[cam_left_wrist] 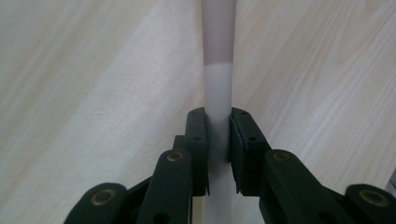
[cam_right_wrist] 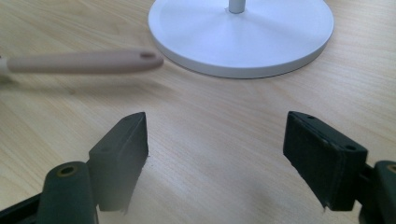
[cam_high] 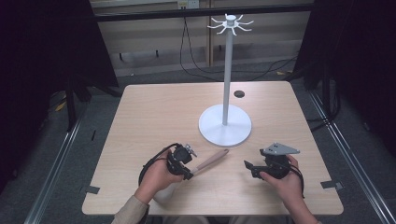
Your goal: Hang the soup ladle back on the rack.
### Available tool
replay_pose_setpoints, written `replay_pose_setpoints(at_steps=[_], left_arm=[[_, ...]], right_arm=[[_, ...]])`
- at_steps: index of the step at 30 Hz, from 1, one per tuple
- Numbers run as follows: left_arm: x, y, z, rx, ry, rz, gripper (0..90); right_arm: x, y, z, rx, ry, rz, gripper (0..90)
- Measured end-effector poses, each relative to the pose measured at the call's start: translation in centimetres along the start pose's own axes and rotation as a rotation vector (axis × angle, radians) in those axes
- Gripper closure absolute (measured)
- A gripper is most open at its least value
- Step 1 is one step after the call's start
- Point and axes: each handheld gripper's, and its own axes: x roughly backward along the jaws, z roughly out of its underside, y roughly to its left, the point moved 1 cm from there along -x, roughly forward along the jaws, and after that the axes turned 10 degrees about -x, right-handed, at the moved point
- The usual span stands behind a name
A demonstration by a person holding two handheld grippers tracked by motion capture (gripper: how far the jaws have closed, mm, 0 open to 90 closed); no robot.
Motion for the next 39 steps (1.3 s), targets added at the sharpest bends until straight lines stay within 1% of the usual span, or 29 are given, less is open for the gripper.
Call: replay_pose_setpoints(at_steps=[3, 4, 6, 7, 8, 9, 10, 11, 12, 13, 14, 15, 18, 19, 20, 21, 22, 23, 25, 27, 28, 29, 31, 32, 34, 36, 37, 38, 39], left_arm=[[0.9, 0.2, 0.1, 0.004, -0.034, -0.012, 78.7], [1.2, 0.3, 0.2, 0.014, -0.055, -0.027, 78.7], [1.7, 0.5, 0.3, 0.004, -0.070, -0.032, 78.7], [1.9, 0.5, 0.3, 0.010, -0.081, -0.036, 78.7], [2.0, 0.5, 0.4, 0.026, -0.110, -0.042, 78.7], [2.1, 0.5, 0.4, 0.038, -0.129, -0.041, 78.7], [2.5, 0.8, 0.5, 0.002, -0.121, -0.053, 78.7], [2.6, 0.8, 0.4, 0.009, -0.135, -0.059, 78.7], [2.9, 0.9, 0.5, 0.005, -0.142, -0.070, 78.7], [2.9, 0.8, 0.4, 0.018, -0.164, -0.077, 78.7], [3.3, 0.9, 0.4, 0.011, -0.177, -0.088, 78.7], [3.5, 1.0, 0.4, 0.020, -0.199, -0.089, 78.8], [4.0, 1.2, 0.5, 0.028, -0.251, -0.095, 78.7], [4.2, 1.2, 0.5, 0.034, -0.270, -0.104, 78.7], [4.2, 1.2, 0.5, 0.034, -0.270, -0.104, 78.7], [4.4, 1.3, 0.6, 0.029, -0.287, -0.113, 78.7], [4.7, 1.4, 0.6, 0.043, -0.306, -0.134, 78.7], [4.8, 1.4, 0.6, 0.039, -0.319, -0.140, 78.7], [5.2, 1.5, 0.7, 0.050, -0.357, -0.151, 78.7], [5.5, 1.6, 0.7, 0.052, -0.378, -0.161, 78.7], [5.5, 1.6, 0.7, 0.052, -0.378, -0.161, 78.7], [5.8, 1.8, 0.8, 0.057, -0.404, -0.172, 78.7], [6.0, 1.8, 0.8, 0.065, -0.405, -0.178, 78.7], [6.2, 1.9, 0.9, 0.068, -0.434, -0.190, 78.7], [6.4, 2.0, 1.0, 0.072, -0.456, -0.197, 78.7], [6.5, 2.1, 1.1, 0.074, -0.454, -0.191, 78.7], [6.7, 2.1, 1.1, 0.072, -0.457, -0.197, 78.7], [6.8, 2.1, 1.0, 0.074, -0.475, -0.202, 78.7], [7.0, 2.1, 1.0, 0.072, -0.475, -0.204, 78.7]], right_arm=[[-0.1, 0.0, 0.0, -0.005, 0.004, 0.001, 21.9], [-0.1, 0.0, 0.0, -0.007, 0.005, 0.000, 21.8], [-0.1, 0.1, 0.1, -0.003, 0.005, 0.001, 21.1], [-0.1, 0.0, 0.1, -0.003, 0.004, 0.001, 20.7], [-0.1, 0.0, 0.0, -0.003, 0.004, 0.002, 20.4], [-0.2, 0.1, 0.0, -0.005, 0.003, 0.005, 19.7], [-0.2, 0.0, 0.0, -0.007, 0.003, 0.007, 19.0], [-0.2, 0.0, 0.0, -0.011, 0.006, 0.007, 18.4], [-0.2, 0.0, 0.0, -0.012, 0.007, 0.009, 18.2], [-0.2, 0.0, 0.0, -0.011, 0.008, 0.010, 18.0], [-0.2, 0.0, 0.1, -0.011, 0.010, 0.009, 17.9], [-0.2, 0.0, 0.1, -0.014, 0.011, 0.008, 17.4], [-0.3, -0.1, 0.1, -0.012, 0.012, 0.011, 16.5], [-0.3, -0.1, 0.1, -0.014, 0.014, 0.011, 16.4], [-0.3, -0.1, 0.1, -0.014, 0.014, 0.011, 16.4], [-0.3, -0.1, 0.1, -0.016, 0.015, 0.013, 15.5], [-0.3, -0.1, 0.1, -0.016, 0.015, 0.014, 15.5], [-0.3, -0.1, 0.1, -0.016, 0.016, 0.014, 15.2], [-0.3, -0.1, 0.1, -0.014, 0.019, 0.017, 14.4], [-0.4, -0.1, 0.2, -0.023, 0.023, 0.016, 11.5], [-0.4, -0.1, 0.2, -0.027, 0.025, 0.021, 10.5], [-0.4, -0.2, 0.2, -0.034, 0.027, 0.024, 10.1], [-0.4, -0.2, 0.2, -0.039, 0.031, 0.024, 10.0], [-0.4, -0.2, 0.2, -0.038, 0.030, 0.023, 9.6], [-0.4, -0.2, 0.2, -0.036, 0.029, 0.021, 9.4], [-0.5, -0.1, 0.2, -0.037, 0.028, 0.021, 9.1], [-0.5, -0.1, 0.2, -0.043, 0.027, 0.020, 8.8], [-0.5, -0.1, 0.2, -0.044, 0.026, 0.019, 8.6], [-0.5, -0.1, 0.2, -0.045, 0.025, 0.017, 8.5]])
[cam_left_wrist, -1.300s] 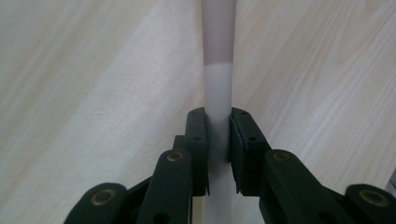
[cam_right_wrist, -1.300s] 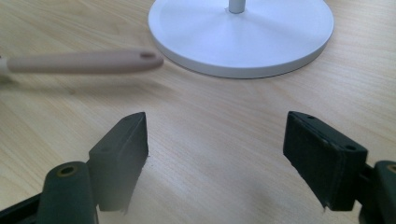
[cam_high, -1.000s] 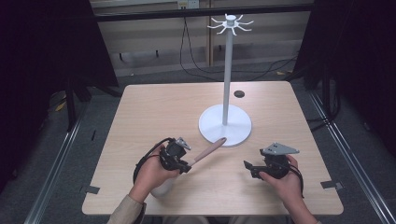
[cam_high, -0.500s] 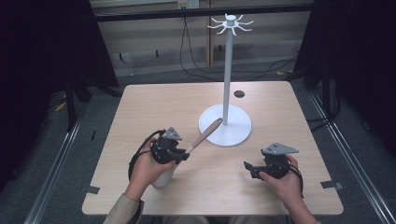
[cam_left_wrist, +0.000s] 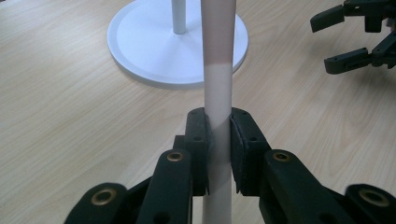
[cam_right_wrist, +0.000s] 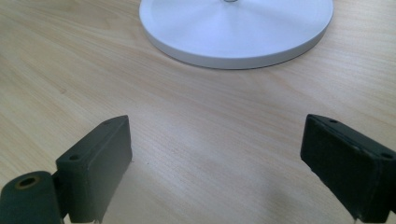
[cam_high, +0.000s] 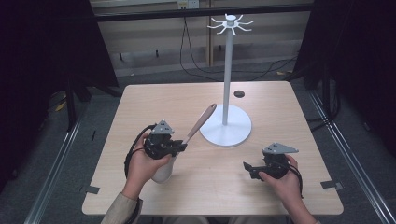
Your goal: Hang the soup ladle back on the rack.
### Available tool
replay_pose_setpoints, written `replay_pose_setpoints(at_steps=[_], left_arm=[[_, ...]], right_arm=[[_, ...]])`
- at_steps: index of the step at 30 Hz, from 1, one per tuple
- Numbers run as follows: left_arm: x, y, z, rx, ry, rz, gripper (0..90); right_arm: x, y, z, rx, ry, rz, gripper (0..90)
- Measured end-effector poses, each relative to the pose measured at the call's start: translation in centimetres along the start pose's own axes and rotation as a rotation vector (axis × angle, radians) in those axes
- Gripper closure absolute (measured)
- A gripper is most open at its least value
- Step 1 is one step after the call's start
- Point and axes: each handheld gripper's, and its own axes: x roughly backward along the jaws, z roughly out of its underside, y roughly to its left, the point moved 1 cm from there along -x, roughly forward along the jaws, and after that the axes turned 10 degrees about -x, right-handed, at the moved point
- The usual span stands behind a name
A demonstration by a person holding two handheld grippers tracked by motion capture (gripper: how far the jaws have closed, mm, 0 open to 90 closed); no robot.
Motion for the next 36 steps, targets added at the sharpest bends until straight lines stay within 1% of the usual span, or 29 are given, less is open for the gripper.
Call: replay_pose_setpoints(at_steps=[1, 3, 4, 5, 6, 7, 9, 12, 13, 14, 15, 16, 19, 20, 24, 30, 31, 32, 33, 35, 36], left_arm=[[0.1, 0.0, -0.1, -0.003, -0.009, -0.009, 78.7], [0.2, 0.1, -0.3, 0.007, -0.029, -0.009, 78.7], [0.3, 0.2, -0.4, 0.008, -0.039, -0.017, 78.7], [0.4, 0.3, -0.5, 0.016, -0.040, -0.011, 78.7], [0.4, 0.3, -0.6, 0.008, -0.045, -0.015, 78.7], [0.5, 0.4, -0.7, 0.010, -0.062, -0.022, 78.7], [0.7, 0.5, -0.9, 0.013, -0.071, -0.031, 78.7], [1.0, 0.7, -1.2, 0.015, -0.098, -0.037, 78.7], [1.1, 0.8, -1.3, 0.016, -0.106, -0.052, 78.7], [1.2, 0.9, -1.4, 0.020, -0.119, -0.055, 78.7], [1.2, 0.9, -1.4, 0.020, -0.119, -0.055, 78.7], [1.4, 1.0, -1.6, 0.023, -0.138, -0.073, 78.7], [1.8, 1.1, -2.0, 0.031, -0.167, -0.082, 78.7], [2.0, 1.1, -2.2, 0.029, -0.165, -0.086, 78.7], [2.3, 1.2, -2.8, 0.013, -0.182, -0.100, 78.7], [2.7, 1.2, -3.7, 0.011, -0.231, -0.114, 78.7], [2.7, 1.2, -3.7, 0.011, -0.231, -0.114, 78.7], [2.9, 1.2, -3.9, 0.013, -0.244, -0.120, 78.7], [2.9, 1.2, -4.0, 0.014, -0.255, -0.117, 78.7], [3.2, 1.2, -4.3, 0.013, -0.268, -0.126, 78.7], [3.3, 1.2, -4.4, 0.014, -0.276, -0.121, 78.7]], right_arm=[[0.0, 0.0, 0.0, -0.003, 0.001, 0.001, 8.4], [0.0, 0.0, 0.0, -0.004, 0.001, -0.001, 8.1], [0.0, 0.0, 0.0, -0.011, 0.000, 0.000, 7.8], [0.0, 0.0, 0.0, -0.009, -0.001, 0.000, 7.6], [0.0, 0.0, 0.0, -0.009, -0.002, -0.002, 7.4], [0.0, 0.0, 0.0, -0.011, -0.003, -0.001, 7.0], [0.0, -0.1, 0.0, -0.013, -0.004, -0.004, 6.7], [0.0, -0.1, 0.0, -0.014, -0.003, -0.008, 6.3], [0.0, -0.1, 0.0, -0.014, -0.003, -0.007, 6.2], [0.0, -0.1, 0.0, -0.015, -0.004, -0.006, 6.2], [0.0, -0.1, 0.0, -0.017, -0.005, -0.006, 6.1], [-0.1, -0.1, 0.0, -0.016, -0.004, -0.007, 6.0], [-0.1, -0.1, 0.0, -0.014, -0.001, -0.013, 5.8], [-0.1, 0.0, 0.0, -0.013, 0.001, -0.013, 5.7], [-0.2, 0.0, 0.0, -0.012, 0.007, -0.012, 5.8], [-0.1, 0.0, 0.0, -0.012, 0.003, -0.016, 5.9], [-0.1, 0.0, 0.0, -0.012, 0.003, -0.016, 5.9], [-0.1, 0.0, 0.0, -0.011, 0.003, -0.015, 5.9], [-0.1, -0.1, 0.0, -0.011, 0.008, -0.015, 5.9], [-0.1, -0.1, 0.0, -0.011, 0.008, -0.015, 5.9], [-0.1, -0.1, 0.0, -0.011, 0.008, -0.016, 6.0]])
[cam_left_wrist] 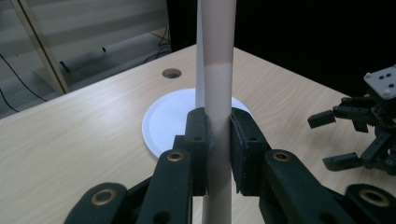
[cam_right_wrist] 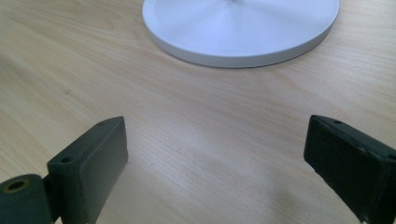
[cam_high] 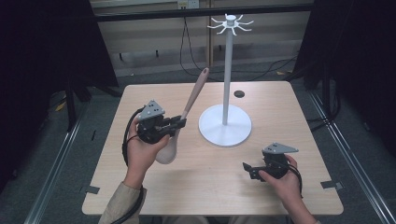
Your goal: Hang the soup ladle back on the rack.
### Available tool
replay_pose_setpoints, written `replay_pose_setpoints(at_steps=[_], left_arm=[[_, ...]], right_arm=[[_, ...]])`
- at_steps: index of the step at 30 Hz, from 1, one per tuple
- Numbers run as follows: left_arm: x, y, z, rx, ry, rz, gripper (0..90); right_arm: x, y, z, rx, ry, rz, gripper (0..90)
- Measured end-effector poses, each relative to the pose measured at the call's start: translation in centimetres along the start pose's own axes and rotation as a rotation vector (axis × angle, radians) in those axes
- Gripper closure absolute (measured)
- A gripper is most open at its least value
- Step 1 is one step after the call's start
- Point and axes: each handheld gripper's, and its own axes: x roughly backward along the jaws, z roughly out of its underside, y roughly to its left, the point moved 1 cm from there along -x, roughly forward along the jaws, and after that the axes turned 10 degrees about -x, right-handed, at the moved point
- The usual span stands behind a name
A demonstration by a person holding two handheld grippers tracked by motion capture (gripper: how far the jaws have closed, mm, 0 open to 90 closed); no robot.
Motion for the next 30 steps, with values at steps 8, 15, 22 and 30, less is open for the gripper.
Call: replay_pose_setpoints(at_steps=[8, 15, 22, 30], left_arm=[[0.2, -0.1, -1.1, -0.018, -0.015, -0.005, 78.7], [0.5, 0.1, -2.6, -0.035, -0.027, -0.012, 78.7], [1.1, 0.3, -4.0, -0.047, -0.044, -0.024, 78.7], [1.3, 0.3, -6.3, -0.076, -0.069, -0.029, 78.7]], right_arm=[[-0.1, 0.1, 0.0, 0.002, 0.004, 0.002, 6.2], [-0.1, 0.1, 0.0, -0.002, 0.004, 0.005, 6.2], [-0.1, 0.2, 0.0, 0.002, 0.003, 0.001, 6.3], [-0.2, 0.2, 0.0, 0.006, 0.002, -0.004, 6.3]])
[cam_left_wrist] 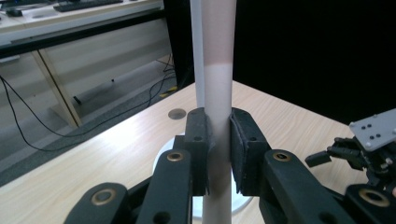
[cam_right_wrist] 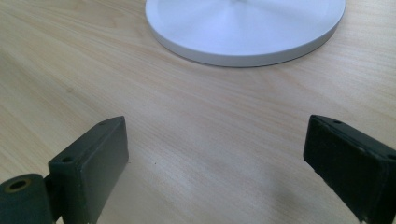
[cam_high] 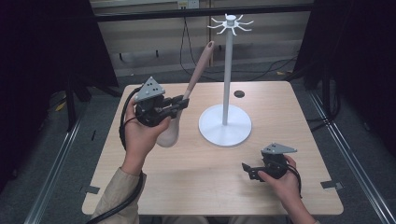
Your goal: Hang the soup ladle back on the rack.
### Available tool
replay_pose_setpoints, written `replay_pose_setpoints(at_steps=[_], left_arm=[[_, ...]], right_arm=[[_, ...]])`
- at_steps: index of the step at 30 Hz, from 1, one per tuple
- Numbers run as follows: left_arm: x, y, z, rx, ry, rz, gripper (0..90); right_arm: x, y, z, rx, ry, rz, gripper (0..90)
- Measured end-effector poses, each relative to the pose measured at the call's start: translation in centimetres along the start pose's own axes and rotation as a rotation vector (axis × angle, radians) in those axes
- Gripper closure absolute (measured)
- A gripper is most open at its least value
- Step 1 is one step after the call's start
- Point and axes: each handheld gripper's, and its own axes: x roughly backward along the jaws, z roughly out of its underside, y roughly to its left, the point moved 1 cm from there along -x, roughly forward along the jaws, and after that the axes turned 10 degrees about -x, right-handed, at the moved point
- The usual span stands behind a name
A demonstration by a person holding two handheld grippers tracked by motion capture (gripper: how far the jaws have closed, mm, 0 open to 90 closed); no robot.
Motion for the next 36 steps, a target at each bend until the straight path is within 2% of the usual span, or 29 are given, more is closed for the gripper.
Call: replay_pose_setpoints(at_steps=[11, 19, 23, 36], left_arm=[[-1.3, 0.3, -1.9, -0.007, -0.011, -0.016, 78.7], [-2.0, 0.4, -1.7, -0.004, -0.007, -0.024, 78.7], [-2.1, 0.5, -1.6, 0.006, -0.010, -0.031, 78.7], [-2.3, 0.9, -1.9, 0.004, -0.016, -0.046, 78.7]], right_arm=[[0.0, 0.0, 0.0, 0.000, 0.001, -0.004, 6.3], [0.0, 0.1, 0.0, -0.003, 0.002, -0.007, 6.3], [-0.1, 0.1, 0.0, -0.001, 0.007, -0.011, 6.4], [-0.2, 0.3, 0.0, 0.003, 0.012, -0.017, 6.4]])
